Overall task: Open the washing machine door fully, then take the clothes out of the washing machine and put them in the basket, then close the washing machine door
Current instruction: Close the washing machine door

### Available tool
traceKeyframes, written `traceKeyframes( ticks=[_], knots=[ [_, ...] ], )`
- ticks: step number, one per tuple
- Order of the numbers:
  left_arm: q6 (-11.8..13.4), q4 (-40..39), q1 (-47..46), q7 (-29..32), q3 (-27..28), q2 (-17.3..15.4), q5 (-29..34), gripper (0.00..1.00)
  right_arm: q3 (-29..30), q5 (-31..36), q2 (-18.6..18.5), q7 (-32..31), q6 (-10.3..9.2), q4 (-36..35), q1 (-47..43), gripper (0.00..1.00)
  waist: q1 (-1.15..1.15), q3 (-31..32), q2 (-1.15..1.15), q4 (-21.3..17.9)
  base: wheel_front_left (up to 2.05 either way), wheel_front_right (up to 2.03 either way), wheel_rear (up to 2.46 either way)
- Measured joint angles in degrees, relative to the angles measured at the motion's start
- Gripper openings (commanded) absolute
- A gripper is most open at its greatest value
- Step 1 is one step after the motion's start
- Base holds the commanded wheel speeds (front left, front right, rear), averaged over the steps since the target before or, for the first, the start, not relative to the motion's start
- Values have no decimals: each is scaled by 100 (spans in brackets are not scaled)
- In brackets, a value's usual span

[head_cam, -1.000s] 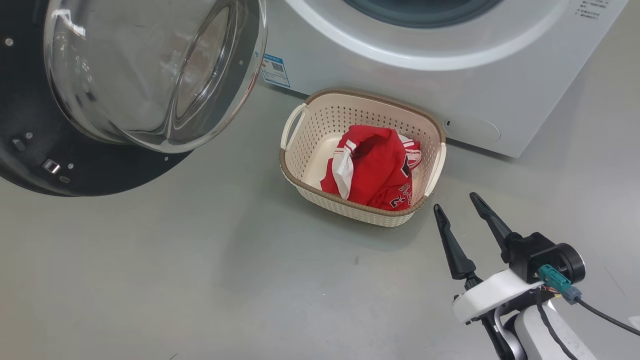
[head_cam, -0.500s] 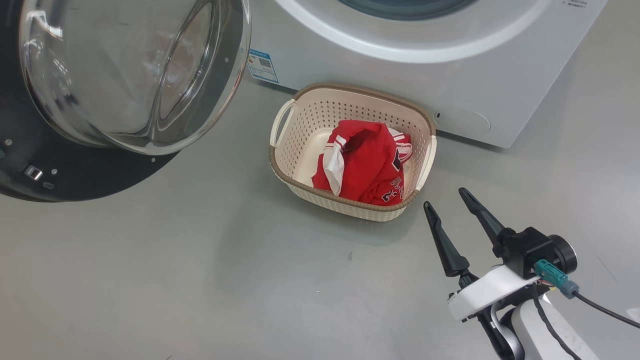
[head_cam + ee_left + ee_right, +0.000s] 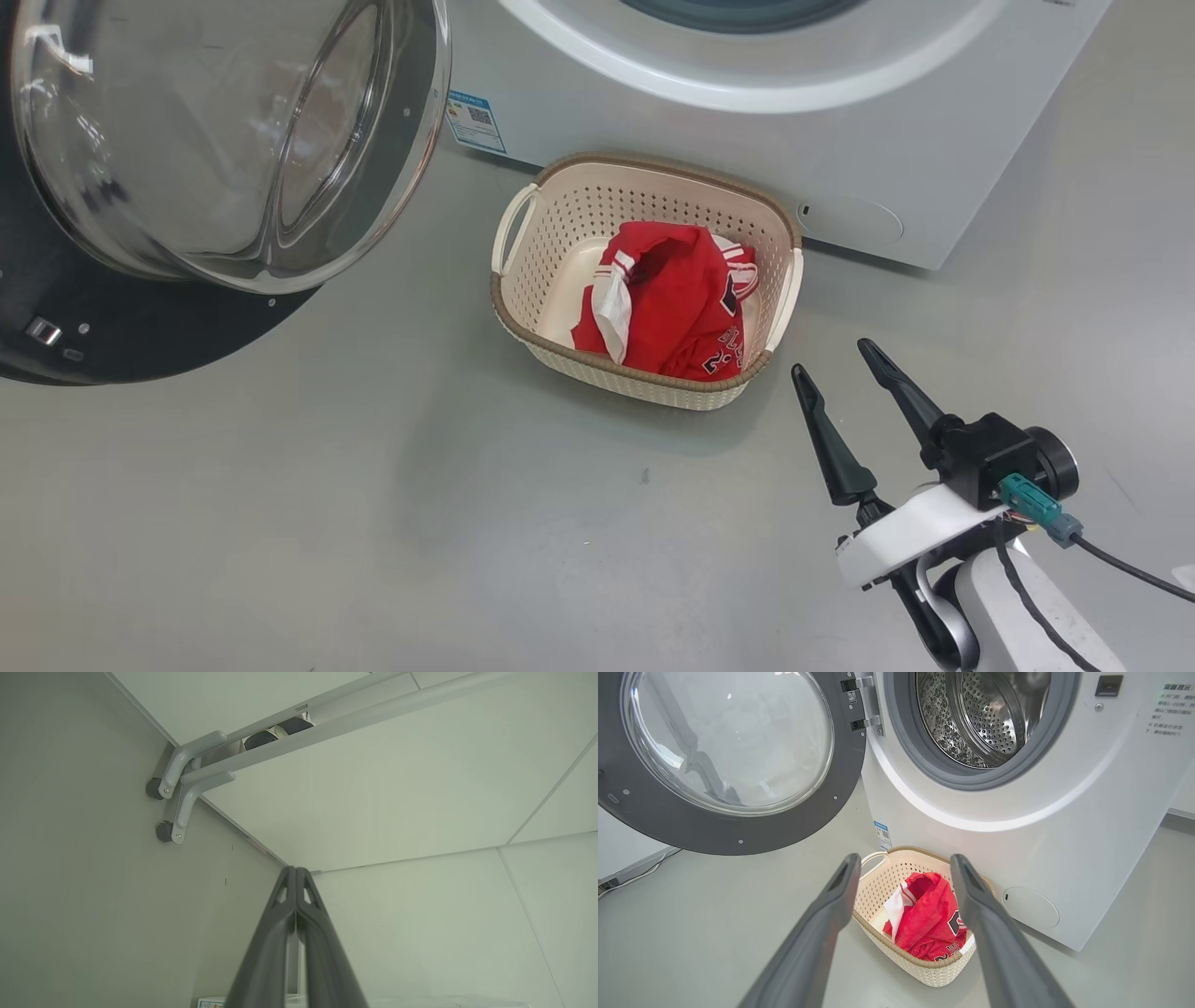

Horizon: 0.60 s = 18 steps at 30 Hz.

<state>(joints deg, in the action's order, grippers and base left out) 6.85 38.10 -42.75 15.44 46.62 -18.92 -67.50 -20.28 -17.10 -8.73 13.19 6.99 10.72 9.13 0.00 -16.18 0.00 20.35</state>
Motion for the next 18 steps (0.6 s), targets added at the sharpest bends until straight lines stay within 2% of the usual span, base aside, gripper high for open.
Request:
traceKeyframes(
  ticks=[9, 18],
  knots=[
    [0, 747, -290, 399, 42, -2, -55, 0, -15, -33, 1, 24, 0, 44, 10, 100, 0, 9, 0, -23, 0, 0, 0],
    [1, 1144, -569, 831, -121, 0, -54, 0, -33, -35, 2, 26, 0, 68, 49, 100, 0, 14, 0, -44, 0, 0, 0]
  ],
)
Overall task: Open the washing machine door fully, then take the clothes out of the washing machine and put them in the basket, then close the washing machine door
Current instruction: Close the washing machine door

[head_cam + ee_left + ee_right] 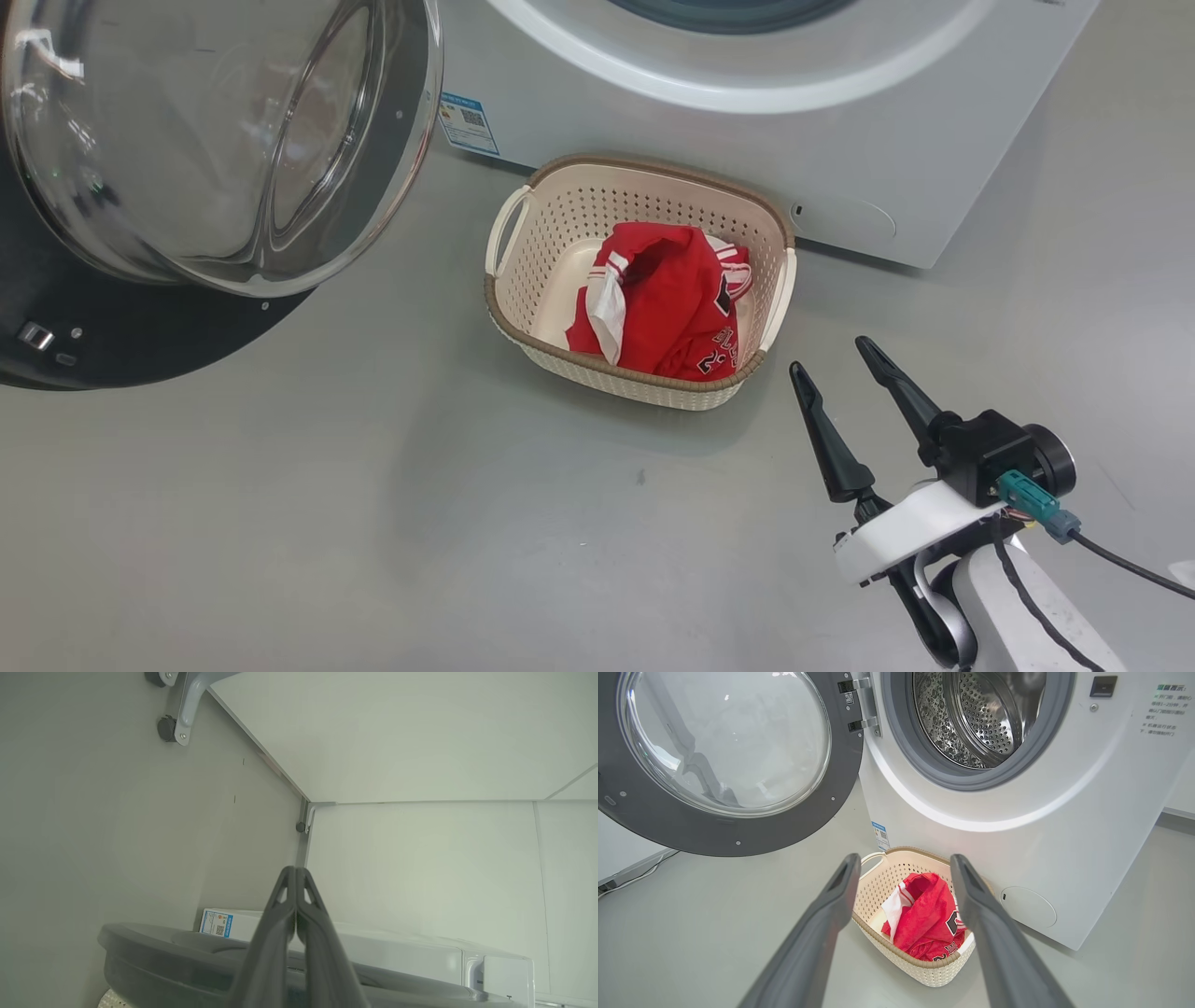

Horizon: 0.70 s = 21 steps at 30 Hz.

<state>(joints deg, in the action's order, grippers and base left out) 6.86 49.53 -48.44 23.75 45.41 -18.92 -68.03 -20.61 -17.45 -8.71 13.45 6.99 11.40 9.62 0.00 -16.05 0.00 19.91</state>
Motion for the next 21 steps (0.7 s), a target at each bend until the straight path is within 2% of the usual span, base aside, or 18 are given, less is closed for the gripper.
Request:
traceKeyframes(
  ticks=[21],
  knots=[
    [0, 424, -248, 1207, -433, -60, 0, 0, 11, -18, 7, 29, 0, 82, 44, 100, 0, 58, 0, -40, 0, 0, 0]
  ],
)
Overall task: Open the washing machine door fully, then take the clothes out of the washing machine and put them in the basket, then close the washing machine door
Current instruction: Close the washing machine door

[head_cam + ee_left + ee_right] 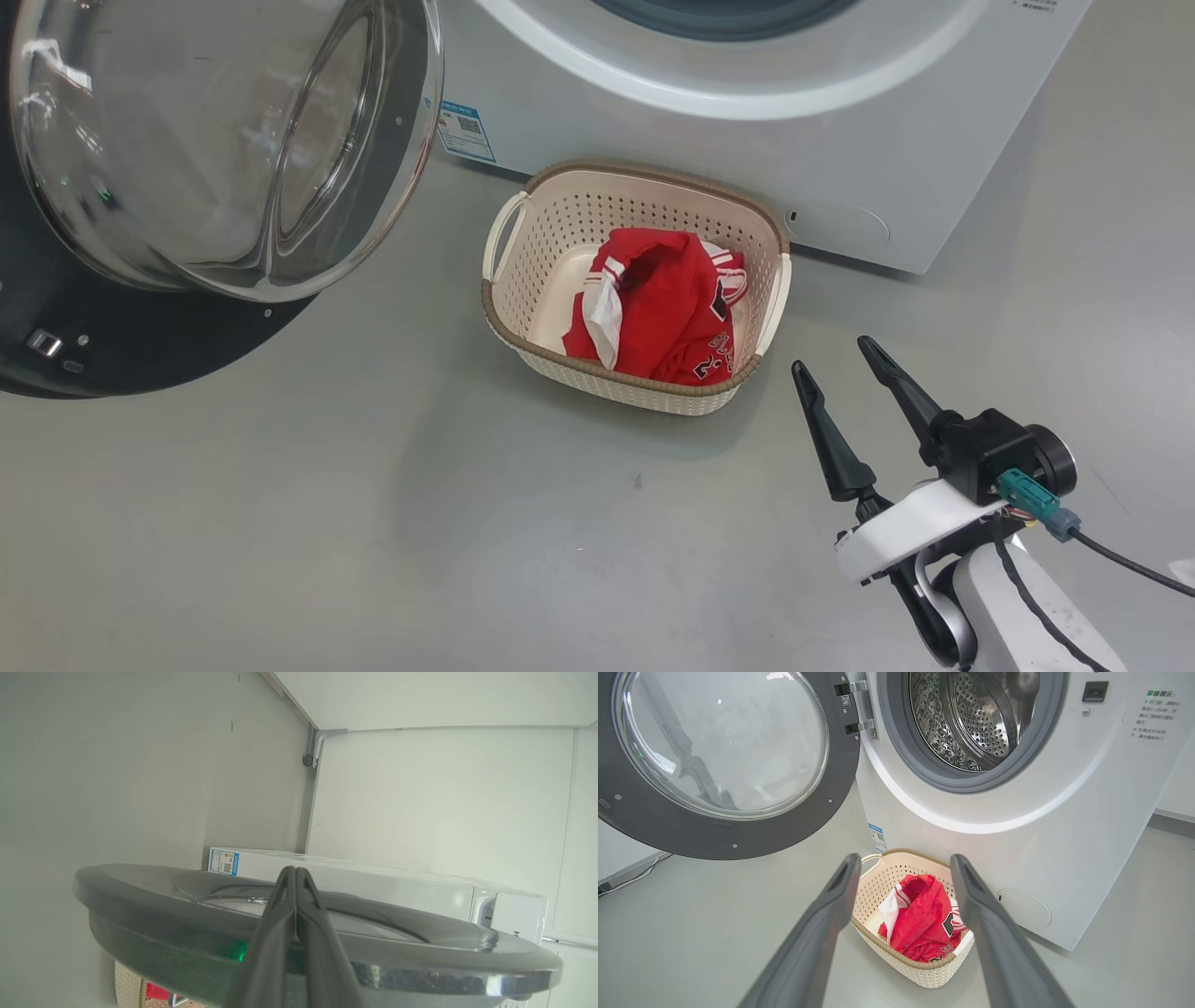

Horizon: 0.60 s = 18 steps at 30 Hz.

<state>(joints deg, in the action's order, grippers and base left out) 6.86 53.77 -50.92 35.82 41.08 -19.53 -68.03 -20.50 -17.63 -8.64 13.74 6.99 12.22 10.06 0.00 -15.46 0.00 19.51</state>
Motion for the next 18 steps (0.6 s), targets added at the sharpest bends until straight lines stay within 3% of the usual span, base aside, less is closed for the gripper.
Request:
traceKeyframes(
  ticks=[18],
  knots=[
    [-70, 24, 76, 1114, -477, -87, 164, 0, 1, -43, 59, 20, 0, 86, 0, 100, 0, 118, 0, 59, 0, 0, 0]
  ],
)
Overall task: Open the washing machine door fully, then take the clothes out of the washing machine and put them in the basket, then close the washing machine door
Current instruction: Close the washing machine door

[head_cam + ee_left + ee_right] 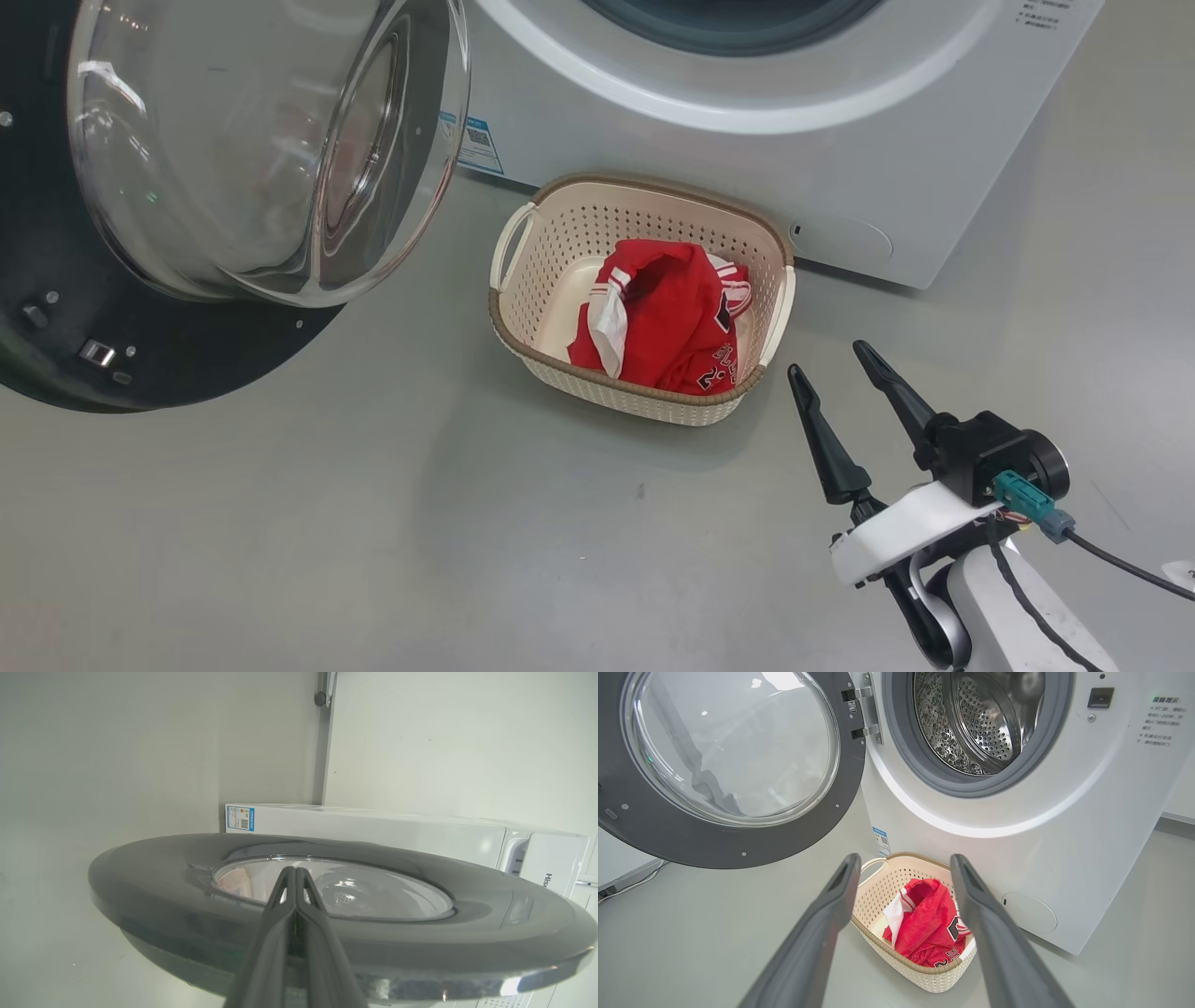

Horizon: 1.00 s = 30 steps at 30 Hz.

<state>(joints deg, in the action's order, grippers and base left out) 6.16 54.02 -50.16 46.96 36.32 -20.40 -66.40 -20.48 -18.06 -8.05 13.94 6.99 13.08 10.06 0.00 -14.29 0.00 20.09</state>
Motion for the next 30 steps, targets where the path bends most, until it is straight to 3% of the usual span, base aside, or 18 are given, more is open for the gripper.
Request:
traceKeyframes(
  ticks=[11, 30],
  knots=[
    [-357, -92, 239, 794, -107, 175, -193, 0, -5, -4, 59, 8, 0, 60, -1, 100, 0, 118, 0, 9, 0, 0, 0],
    [-851, -494, 704, 1928, -413, 793, -478, 0, -79, -10, 127, 25, 0, 179, -10, 100, 0, 325, 0, 35, 0, 0, 0]
  ],
)
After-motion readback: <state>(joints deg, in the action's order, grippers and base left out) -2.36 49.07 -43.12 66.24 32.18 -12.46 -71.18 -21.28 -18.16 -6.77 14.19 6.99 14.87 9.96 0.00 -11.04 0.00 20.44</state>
